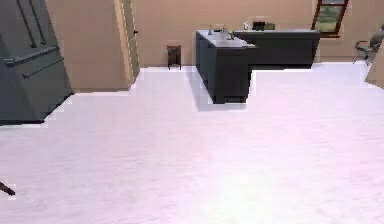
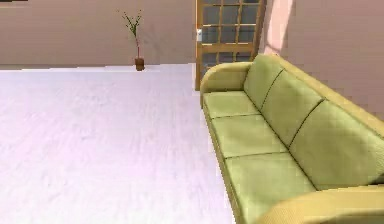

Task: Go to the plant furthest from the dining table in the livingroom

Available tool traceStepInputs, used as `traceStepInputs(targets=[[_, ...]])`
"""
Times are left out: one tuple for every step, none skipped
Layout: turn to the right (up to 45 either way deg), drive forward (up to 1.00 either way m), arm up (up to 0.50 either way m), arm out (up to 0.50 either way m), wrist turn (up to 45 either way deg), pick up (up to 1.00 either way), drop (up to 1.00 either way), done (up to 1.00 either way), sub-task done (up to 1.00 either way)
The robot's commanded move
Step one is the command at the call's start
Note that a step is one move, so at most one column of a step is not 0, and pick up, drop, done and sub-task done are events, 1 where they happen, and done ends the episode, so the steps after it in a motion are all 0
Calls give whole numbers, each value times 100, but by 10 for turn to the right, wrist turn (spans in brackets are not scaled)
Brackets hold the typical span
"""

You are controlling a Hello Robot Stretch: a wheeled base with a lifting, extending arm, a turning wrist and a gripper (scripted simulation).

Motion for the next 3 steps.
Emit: traceStepInputs(targets=[[450, 0, 0, 0, 0, 0, 0, 0, 0], [360, 0, 0, 0, 0, 0, 0, 0, 0], [0, 100, 0, 0, 0, 0, 0, 0, 0]])
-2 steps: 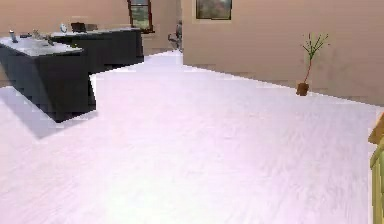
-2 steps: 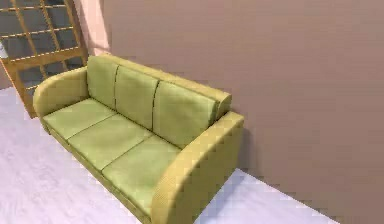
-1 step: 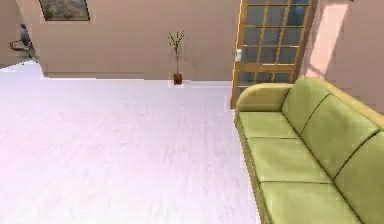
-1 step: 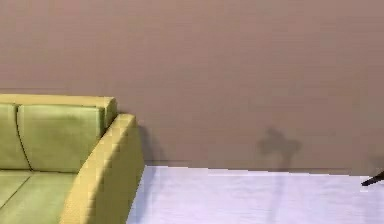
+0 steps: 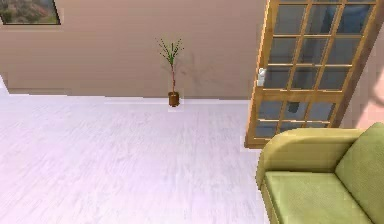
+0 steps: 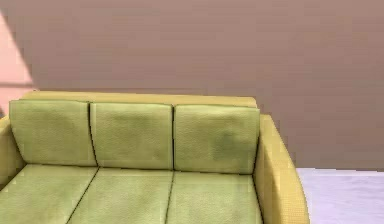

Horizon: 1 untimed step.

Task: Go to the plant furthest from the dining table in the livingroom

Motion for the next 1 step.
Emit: traceStepInputs(targets=[[30, 0, 0, 0, 0, 0, 0, 0, 0]])
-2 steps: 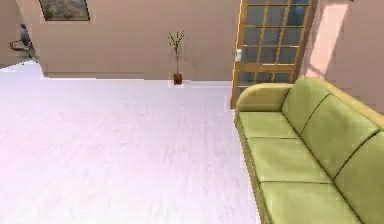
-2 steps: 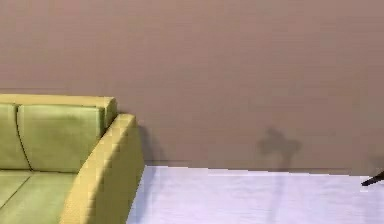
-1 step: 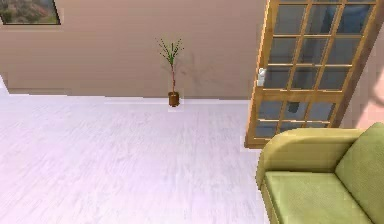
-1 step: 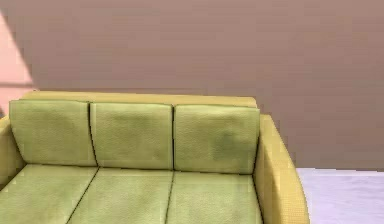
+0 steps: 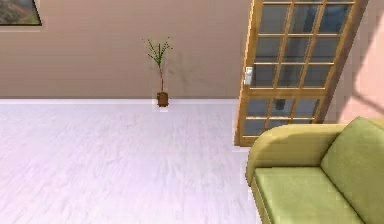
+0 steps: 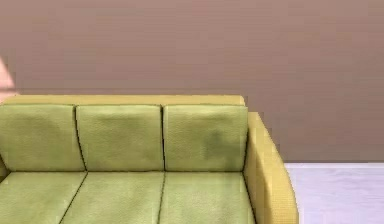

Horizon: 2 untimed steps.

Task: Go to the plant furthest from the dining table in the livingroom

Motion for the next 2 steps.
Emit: traceStepInputs(targets=[[0, 100, 0, 0, 0, 0, 0, 0, 0], [0, 95, 0, 0, 0, 0, 0, 0, 0]])
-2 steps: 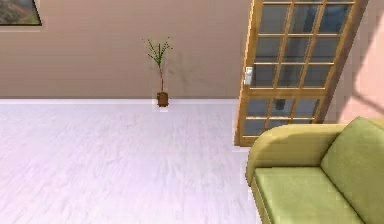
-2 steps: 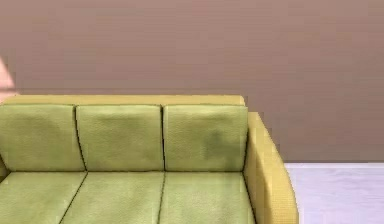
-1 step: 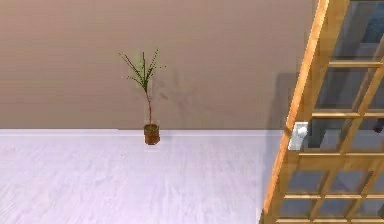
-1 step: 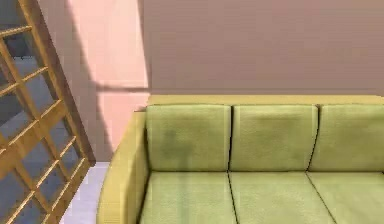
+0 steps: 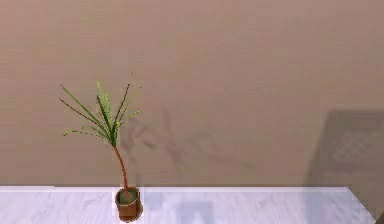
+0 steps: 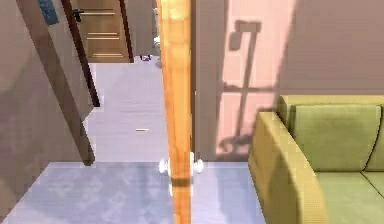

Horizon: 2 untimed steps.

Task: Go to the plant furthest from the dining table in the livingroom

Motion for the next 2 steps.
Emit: traceStepInputs(targets=[[-240, 0, 0, 0, 0, 0, 0, 0, 0], [0, 0, 0, 0, 0, 0, 0, 100, 0]])
